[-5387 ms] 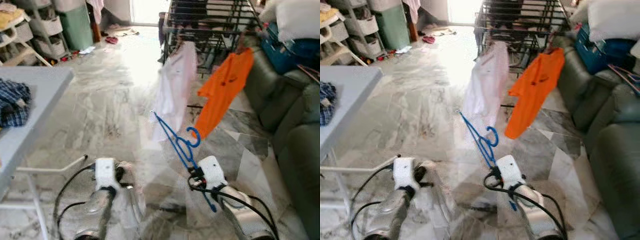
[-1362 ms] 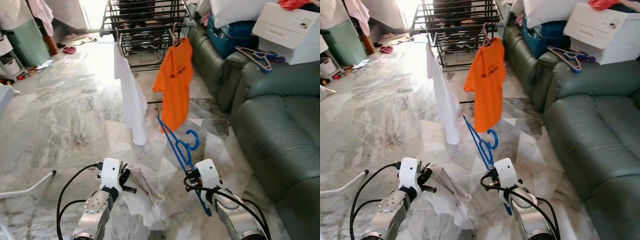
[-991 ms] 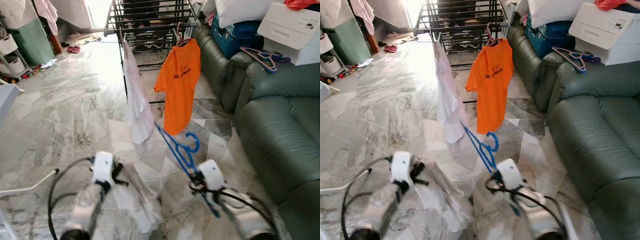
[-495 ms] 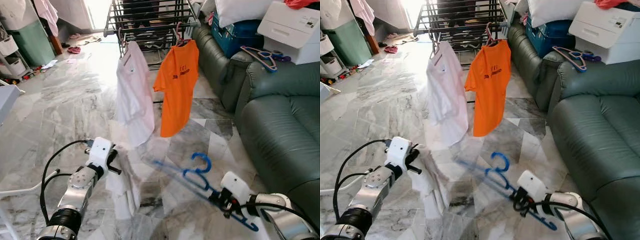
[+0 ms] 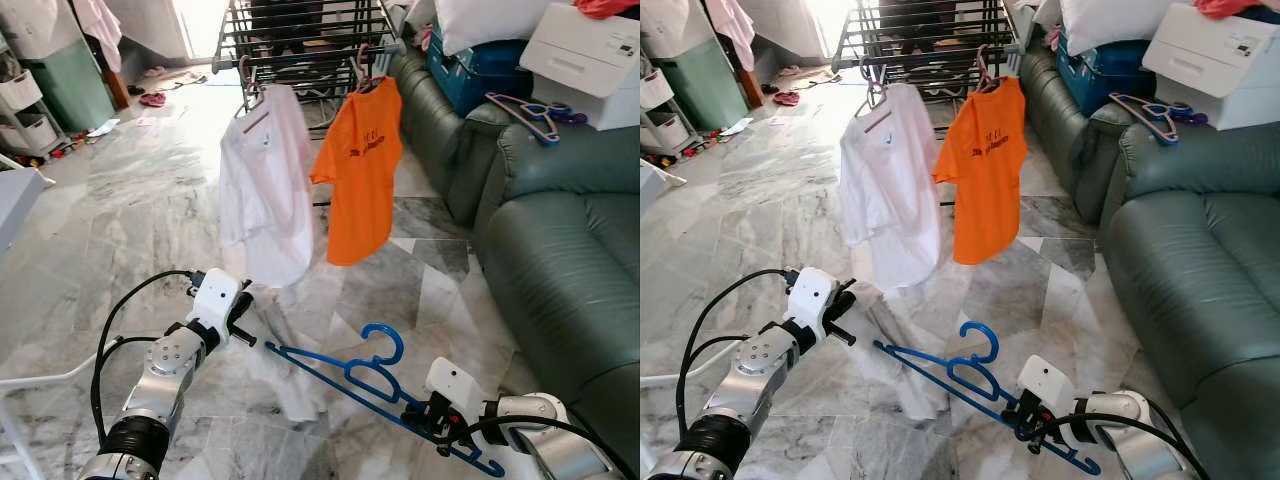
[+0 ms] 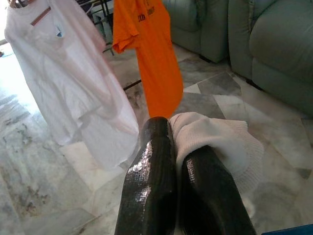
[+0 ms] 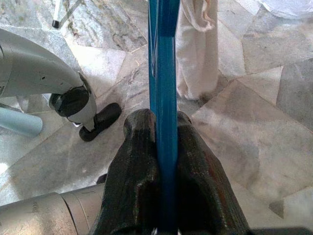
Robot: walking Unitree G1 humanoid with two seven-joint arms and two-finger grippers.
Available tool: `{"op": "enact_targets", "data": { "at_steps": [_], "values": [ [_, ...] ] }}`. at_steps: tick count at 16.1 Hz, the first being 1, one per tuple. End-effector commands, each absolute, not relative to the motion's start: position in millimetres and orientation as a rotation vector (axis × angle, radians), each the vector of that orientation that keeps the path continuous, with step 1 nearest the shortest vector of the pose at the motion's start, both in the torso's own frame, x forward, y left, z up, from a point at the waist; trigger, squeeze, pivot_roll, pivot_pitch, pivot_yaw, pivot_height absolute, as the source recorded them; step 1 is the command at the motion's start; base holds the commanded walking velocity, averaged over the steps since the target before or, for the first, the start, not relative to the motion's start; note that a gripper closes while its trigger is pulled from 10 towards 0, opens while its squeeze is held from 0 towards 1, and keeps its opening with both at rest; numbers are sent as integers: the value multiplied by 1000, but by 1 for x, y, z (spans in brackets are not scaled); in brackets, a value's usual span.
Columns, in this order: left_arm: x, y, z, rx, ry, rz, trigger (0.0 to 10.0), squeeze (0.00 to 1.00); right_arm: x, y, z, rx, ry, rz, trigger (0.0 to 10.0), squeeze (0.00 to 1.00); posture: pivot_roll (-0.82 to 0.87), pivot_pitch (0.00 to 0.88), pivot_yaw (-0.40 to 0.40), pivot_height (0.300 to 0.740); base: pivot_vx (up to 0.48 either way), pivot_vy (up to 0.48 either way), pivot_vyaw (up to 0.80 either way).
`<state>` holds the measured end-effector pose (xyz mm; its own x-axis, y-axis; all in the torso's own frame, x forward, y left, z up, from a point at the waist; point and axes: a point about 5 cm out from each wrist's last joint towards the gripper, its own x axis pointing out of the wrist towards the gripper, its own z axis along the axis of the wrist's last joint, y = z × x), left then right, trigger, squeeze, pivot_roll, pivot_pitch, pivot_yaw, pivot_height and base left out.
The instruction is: Hang hanger
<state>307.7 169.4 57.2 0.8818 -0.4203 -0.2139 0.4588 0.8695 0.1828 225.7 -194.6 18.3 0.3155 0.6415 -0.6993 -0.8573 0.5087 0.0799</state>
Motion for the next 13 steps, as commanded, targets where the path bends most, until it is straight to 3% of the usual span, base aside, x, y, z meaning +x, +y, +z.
{"op": "enact_targets", "data": {
  "at_steps": [1, 5, 13],
  "values": [
    [309, 171, 65, 252, 132, -474, 10000, 0, 229, -192, 20, -346, 743, 1026, 10000, 0, -141, 0, 64, 740, 0, 0, 0],
    [310, 187, 62, 286, 161, -407, 10000, 0, 223, -199, 21, -351, 757, 1048, 10000, 0, -145, 0, 62, 740, 0, 0, 0],
    [311, 189, 66, 308, 146, -415, 10000, 0, 211, -224, 21, -368, 814, 1066, 10000, 0, -149, 0, 64, 740, 0, 0, 0]
  ]
}}
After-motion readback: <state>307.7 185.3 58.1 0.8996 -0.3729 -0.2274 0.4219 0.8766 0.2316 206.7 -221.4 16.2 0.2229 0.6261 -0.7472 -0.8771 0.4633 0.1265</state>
